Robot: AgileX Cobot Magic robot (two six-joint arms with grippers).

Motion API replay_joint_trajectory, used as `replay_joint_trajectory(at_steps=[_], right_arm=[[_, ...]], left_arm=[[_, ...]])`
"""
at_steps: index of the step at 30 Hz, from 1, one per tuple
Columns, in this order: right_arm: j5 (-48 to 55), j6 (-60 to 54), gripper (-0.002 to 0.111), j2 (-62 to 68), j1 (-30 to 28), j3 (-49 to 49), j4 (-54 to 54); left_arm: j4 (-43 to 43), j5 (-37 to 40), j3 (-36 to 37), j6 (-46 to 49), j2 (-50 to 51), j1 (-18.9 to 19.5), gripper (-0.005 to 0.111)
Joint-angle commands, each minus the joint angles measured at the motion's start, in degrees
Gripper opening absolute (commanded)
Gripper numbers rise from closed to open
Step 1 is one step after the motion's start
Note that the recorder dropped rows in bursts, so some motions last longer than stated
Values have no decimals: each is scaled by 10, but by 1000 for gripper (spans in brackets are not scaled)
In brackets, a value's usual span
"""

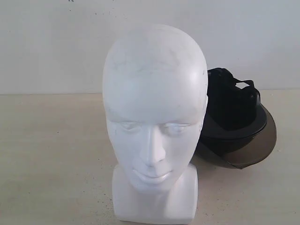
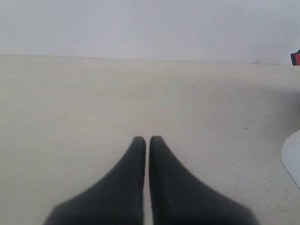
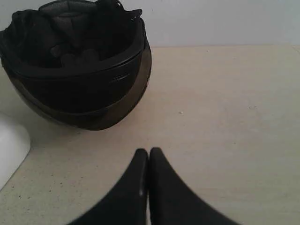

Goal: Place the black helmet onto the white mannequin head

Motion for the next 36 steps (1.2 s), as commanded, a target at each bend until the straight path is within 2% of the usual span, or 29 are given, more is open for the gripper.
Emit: replay_joint_trajectory(at_steps=[1, 9, 12, 15, 16, 20, 22, 24, 31, 36], right_arm=[[-4, -5, 0, -3, -2, -1, -4], [-140, -5, 0, -3, -2, -1, -6], [-257, -5, 0, -3, -2, -1, -6], [-427, -5, 0, -3, -2, -1, -6], [-427, -9, 0, -3, -2, -4, -6], [-234, -67, 0, 24, -2, -149, -6], [-104, -79, 0, 92, -2, -230, -10], [-49, -93, 0, 151, -2, -270, -27], [-182, -70, 0, 224, -2, -272, -8], [-212, -10, 0, 228, -2, -272, 23]], left_arm=[[-7, 0, 2, 2, -2, -3, 4], [-7, 0, 2, 2, -2, -3, 4], [-7, 0, 2, 2, -2, -3, 4], [-7, 0, 2, 2, -2, -3, 4], [-7, 0, 2, 2, -2, -3, 4], [-7, 0, 2, 2, -2, -3, 4], [-7, 0, 2, 2, -2, -3, 4], [-7, 0, 2, 2, -2, -3, 4], [-7, 0, 2, 2, -2, -3, 4], [-7, 0, 2, 2, -2, -3, 4]])
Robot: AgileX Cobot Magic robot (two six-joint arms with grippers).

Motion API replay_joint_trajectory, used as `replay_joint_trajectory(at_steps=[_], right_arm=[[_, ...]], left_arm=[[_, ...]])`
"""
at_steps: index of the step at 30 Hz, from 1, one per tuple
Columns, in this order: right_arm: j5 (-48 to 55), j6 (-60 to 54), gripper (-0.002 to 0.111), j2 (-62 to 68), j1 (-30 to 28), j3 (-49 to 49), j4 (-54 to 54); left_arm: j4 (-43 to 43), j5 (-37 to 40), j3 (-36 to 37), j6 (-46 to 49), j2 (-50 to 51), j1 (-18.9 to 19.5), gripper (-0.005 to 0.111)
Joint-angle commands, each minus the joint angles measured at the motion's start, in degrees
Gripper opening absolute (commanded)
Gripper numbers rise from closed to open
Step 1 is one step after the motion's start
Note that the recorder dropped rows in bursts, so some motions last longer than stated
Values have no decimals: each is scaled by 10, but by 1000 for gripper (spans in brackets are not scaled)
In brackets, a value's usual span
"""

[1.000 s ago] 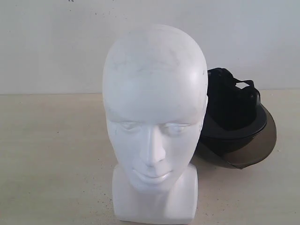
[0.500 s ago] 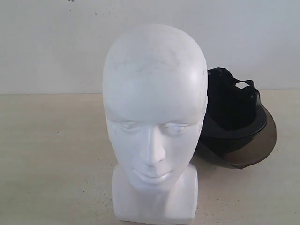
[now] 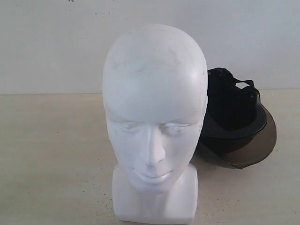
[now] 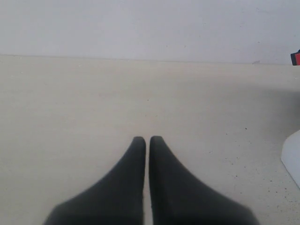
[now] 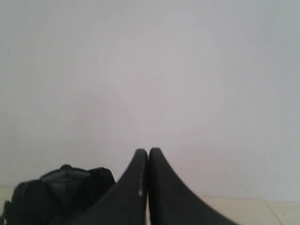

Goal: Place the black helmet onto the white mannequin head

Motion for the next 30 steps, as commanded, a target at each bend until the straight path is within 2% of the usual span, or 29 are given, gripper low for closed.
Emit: replay_joint_trajectory(at_steps=[1, 9, 13, 18, 23, 25, 27, 30], right_arm=[[-32, 34, 0, 10, -2, -5, 17], [-33, 27, 0, 45, -2, -10, 16], [48, 27, 0, 181, -2, -82, 16], [178, 7, 0, 402, -2, -244, 14], [209, -12, 2, 523, -2, -326, 11], [209, -12, 8, 558, -2, -350, -1], [210, -12, 21, 593, -2, -371, -2], [219, -5, 47, 634, -2, -390, -1]], left_arm=[[-7, 0, 2, 2, -2, -3, 4], [-7, 0, 2, 2, -2, -3, 4], [-7, 0, 2, 2, -2, -3, 4], [-7, 0, 2, 2, -2, -3, 4], [-7, 0, 2, 2, -2, -3, 4], [-7, 0, 2, 2, -2, -3, 4], [-7, 0, 2, 2, -2, -3, 4], [-7, 0, 2, 2, -2, -3, 4]])
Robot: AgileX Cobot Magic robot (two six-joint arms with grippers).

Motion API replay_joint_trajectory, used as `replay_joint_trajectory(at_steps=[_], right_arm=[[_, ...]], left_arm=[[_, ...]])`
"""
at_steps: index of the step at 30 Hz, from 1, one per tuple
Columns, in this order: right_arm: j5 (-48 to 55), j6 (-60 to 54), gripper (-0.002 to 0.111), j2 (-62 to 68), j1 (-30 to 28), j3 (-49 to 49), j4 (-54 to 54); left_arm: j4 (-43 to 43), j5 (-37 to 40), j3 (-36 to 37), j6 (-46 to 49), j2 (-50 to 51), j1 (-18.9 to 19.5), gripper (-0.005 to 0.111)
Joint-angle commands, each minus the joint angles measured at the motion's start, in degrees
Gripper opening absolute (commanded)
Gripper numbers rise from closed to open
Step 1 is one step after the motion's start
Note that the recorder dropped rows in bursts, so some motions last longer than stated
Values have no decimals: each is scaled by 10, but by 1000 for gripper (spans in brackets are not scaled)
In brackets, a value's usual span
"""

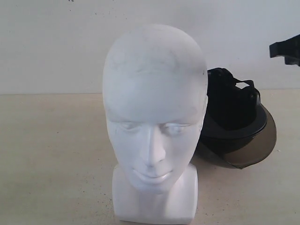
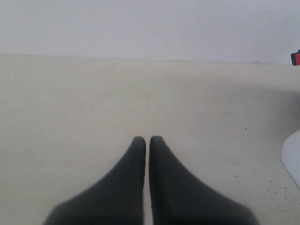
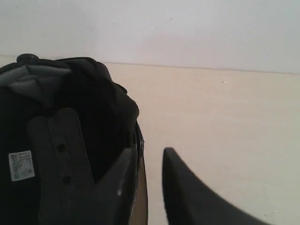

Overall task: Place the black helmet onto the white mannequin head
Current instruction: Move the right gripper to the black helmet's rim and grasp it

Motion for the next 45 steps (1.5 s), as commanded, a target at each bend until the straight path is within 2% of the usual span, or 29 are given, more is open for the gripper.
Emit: replay_joint_trajectory(at_steps=[1, 4, 11, 16, 30, 31, 33, 38, 45], right_arm=[[8, 0, 53, 60, -2, -28, -7], [-8, 0, 58, 93, -2, -28, -7], [-61, 1, 58, 156, -2, -28, 2], [-71, -2, 58, 176, -2, -28, 71], [-92, -17, 58, 224, -1, -28, 73], [-94, -17, 56, 224, -1, -28, 73], [-96, -17, 43, 224, -1, -28, 73], [-95, -15, 0, 224, -1, -28, 73], [-48, -17, 0, 218, -2, -28, 61]], left_arm=[[-7, 0, 2, 2, -2, -3, 4], [-7, 0, 2, 2, -2, -3, 4], [-7, 0, 2, 2, -2, -3, 4], [-7, 0, 2, 2, -2, -3, 4], [-7, 0, 2, 2, -2, -3, 4], [-7, 0, 2, 2, -2, -3, 4], [-7, 0, 2, 2, -2, -3, 4], [-7, 0, 2, 2, -2, -3, 4], [-7, 0, 2, 2, -2, -3, 4]])
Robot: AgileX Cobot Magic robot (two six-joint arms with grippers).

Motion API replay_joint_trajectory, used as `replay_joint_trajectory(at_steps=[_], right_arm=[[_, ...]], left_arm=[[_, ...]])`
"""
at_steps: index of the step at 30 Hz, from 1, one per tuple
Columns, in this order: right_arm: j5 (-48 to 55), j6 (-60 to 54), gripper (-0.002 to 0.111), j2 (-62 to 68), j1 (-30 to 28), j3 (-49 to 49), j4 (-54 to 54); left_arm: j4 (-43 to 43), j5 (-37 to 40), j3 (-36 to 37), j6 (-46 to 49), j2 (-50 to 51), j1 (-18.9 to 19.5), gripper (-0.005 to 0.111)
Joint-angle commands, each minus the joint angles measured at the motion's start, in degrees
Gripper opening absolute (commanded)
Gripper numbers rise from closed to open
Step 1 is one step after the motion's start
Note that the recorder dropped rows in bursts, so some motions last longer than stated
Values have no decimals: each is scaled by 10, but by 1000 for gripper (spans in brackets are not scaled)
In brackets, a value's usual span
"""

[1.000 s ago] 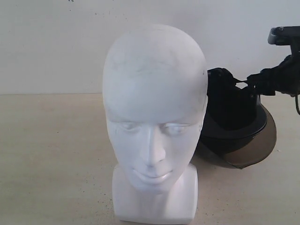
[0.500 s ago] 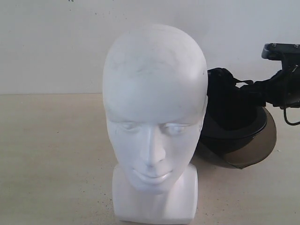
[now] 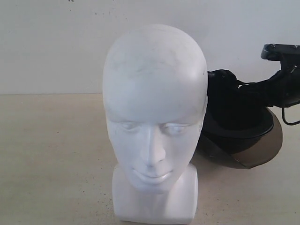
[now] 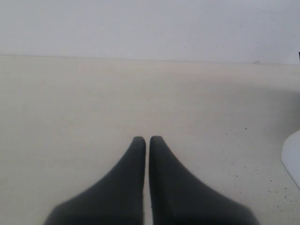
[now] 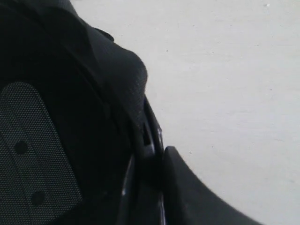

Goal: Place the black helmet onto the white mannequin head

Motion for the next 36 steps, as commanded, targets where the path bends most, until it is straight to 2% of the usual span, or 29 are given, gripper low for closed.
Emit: replay_joint_trajectory(at_steps=[1, 11, 18, 23, 27, 34, 35, 36], right_arm=[[47, -6, 0, -10, -3, -3, -25], [153, 9, 0, -70, -4, -3, -108], [246, 132, 0, -98, -5, 4, -257], [255, 187, 0, -154, -5, 61, -340], [247, 191, 0, -211, -5, 105, -338], [247, 176, 0, -217, -4, 110, -320], [245, 176, 1, -217, -4, 110, -320], [244, 174, 8, -217, -4, 110, -318]], left_arm=[[-7, 0, 2, 2, -2, -3, 4], [-7, 0, 2, 2, -2, -3, 4], [-7, 0, 2, 2, -2, -3, 4], [-7, 0, 2, 2, -2, -3, 4], [-7, 0, 2, 2, -2, -3, 4], [-7, 0, 2, 2, -2, -3, 4], [-7, 0, 2, 2, -2, -3, 4], [-7, 0, 2, 2, -2, -3, 4]])
